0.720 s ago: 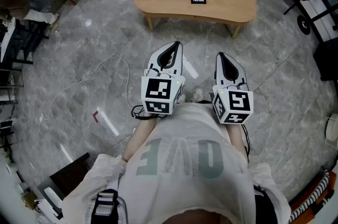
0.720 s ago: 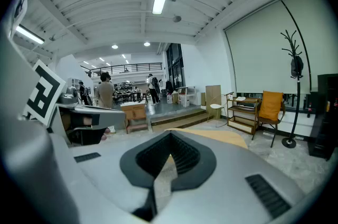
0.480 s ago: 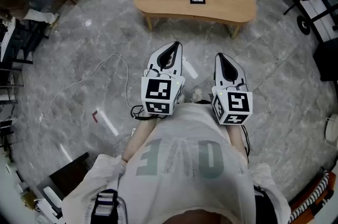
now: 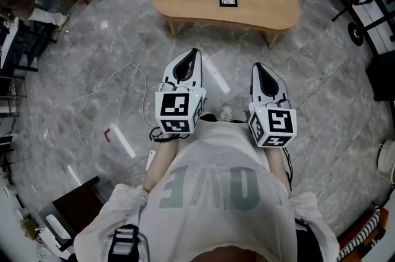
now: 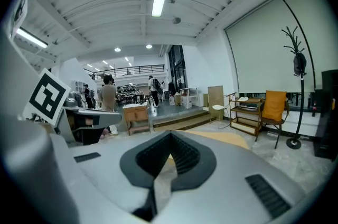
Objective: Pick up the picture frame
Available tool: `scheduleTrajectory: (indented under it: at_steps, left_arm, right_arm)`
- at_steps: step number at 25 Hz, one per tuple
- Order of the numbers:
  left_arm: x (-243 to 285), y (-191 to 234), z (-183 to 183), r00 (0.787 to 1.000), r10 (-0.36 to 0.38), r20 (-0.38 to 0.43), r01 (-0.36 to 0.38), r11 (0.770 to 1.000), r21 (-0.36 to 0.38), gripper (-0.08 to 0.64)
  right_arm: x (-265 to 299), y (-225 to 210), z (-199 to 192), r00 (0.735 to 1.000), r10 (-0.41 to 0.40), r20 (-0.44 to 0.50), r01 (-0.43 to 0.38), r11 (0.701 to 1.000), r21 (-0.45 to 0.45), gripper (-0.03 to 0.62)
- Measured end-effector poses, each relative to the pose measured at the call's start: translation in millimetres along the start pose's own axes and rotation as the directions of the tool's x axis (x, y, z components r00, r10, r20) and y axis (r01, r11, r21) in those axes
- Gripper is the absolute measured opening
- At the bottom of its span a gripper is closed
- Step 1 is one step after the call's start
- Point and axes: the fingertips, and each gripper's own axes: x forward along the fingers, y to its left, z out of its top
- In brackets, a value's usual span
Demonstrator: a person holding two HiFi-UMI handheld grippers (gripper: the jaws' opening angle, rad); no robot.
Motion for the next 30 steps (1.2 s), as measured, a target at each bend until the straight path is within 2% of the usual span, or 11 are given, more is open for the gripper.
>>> scheduleTrajectory:
  at_steps: [10,15,19,22,30]
  left_arm:
    - [6.4,21.6,-1.2,0.992,0.124,0.03,-0.123,0.992,-0.033,0.009]
    - [15.4,21.0,8.0,0.986,0.14,0.087,-0.14,0.99,-0.014,0.009]
    - [38.3,25.3,5.1,0.98,0.152,0.132,-0.156,0.988,0.02,0.009]
    - [50.5,27.1,0.6,0.977,0.157,0.143,-0.161,0.987,0.02,0.009]
    - [88.9,38.5,14.8,0.981,0.139,0.135,-0.144,0.989,0.026,0.009]
  right_arm:
    - [7.8,-26.4,-1.4,0.999,0.042,0.028,-0.042,0.999,0.01,0.005]
    - [15.3,-28.6,-1.2,0.996,0.065,0.062,-0.063,0.998,-0.021,0.005]
    - [33.4,-28.4,-8.8,0.991,0.084,0.101,-0.074,0.992,-0.107,0.005]
    - [52.1,-32.3,-17.0,0.99,0.102,0.093,-0.09,0.988,-0.126,0.005]
    - [104.9,-41.6,-5.3,0.99,0.132,0.049,-0.124,0.982,-0.141,0.005]
